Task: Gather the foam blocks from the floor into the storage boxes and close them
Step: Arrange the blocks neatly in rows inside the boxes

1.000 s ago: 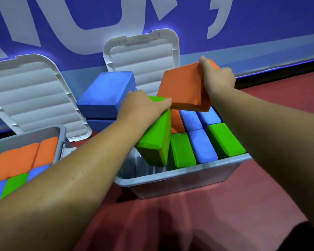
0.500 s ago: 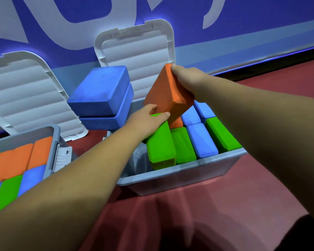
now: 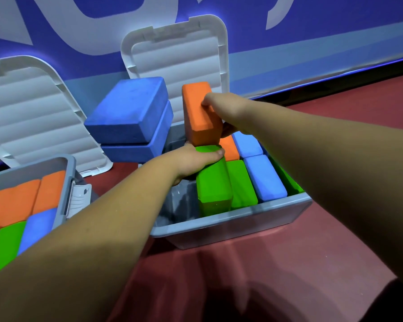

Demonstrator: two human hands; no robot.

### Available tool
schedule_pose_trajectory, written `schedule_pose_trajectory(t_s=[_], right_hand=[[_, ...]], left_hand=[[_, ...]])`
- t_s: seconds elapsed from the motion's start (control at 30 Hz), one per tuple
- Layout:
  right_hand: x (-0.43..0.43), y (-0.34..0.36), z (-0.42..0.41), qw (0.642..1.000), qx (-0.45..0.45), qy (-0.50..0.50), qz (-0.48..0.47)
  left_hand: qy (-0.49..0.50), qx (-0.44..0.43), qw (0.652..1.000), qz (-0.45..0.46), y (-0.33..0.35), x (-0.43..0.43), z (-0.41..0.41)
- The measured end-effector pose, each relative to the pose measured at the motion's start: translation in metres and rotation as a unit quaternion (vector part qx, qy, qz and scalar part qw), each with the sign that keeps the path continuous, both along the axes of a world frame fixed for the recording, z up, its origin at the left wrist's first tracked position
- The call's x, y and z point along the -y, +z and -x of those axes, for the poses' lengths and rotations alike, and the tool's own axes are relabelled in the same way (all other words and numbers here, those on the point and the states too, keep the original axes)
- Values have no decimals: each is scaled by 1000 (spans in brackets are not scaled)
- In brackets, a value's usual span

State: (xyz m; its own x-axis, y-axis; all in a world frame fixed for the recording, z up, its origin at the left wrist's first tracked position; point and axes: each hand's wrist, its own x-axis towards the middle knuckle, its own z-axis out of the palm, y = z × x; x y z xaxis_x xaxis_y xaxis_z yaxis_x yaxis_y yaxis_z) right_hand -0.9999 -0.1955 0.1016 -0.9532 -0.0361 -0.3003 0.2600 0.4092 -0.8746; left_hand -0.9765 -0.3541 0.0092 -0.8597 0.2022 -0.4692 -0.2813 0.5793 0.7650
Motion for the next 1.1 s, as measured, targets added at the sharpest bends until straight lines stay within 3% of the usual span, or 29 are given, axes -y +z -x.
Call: schedule_pose_trajectory(t_s=[0.2, 0.33, 0.43, 0.57, 0.63, 0.7, 0.87, 1.03, 1.1], right_hand=[[18, -29, 6, 995, 21, 39, -86], [24, -40, 10, 995, 27, 17, -94], [27, -45, 15, 994, 37, 24, -104], [31, -71, 20, 965, 57, 66, -249], [33, -81, 23, 932, 35, 95, -349], [35, -84, 27, 922, 18, 89, -376], [27, -100, 35, 909, 8, 74, -410], [26, -113, 41, 909, 1, 74, -410], [26, -112, 41, 910, 1, 81, -406]], left_hand=[[22, 18, 999, 14, -12, 4, -17], [10, 110, 987, -113, -13, 9, -18], [15, 86, 985, -147, -20, 12, -12], [-13, -24, 999, 16, -70, 10, -1], [-13, -28, 997, 65, -99, 7, 6], [-25, -15, 996, 86, -100, 4, 9], [2, 43, 999, 28, -96, 16, 15], [40, 134, 979, -150, -68, 20, 17], [64, 157, 972, -164, -74, 19, 23]])
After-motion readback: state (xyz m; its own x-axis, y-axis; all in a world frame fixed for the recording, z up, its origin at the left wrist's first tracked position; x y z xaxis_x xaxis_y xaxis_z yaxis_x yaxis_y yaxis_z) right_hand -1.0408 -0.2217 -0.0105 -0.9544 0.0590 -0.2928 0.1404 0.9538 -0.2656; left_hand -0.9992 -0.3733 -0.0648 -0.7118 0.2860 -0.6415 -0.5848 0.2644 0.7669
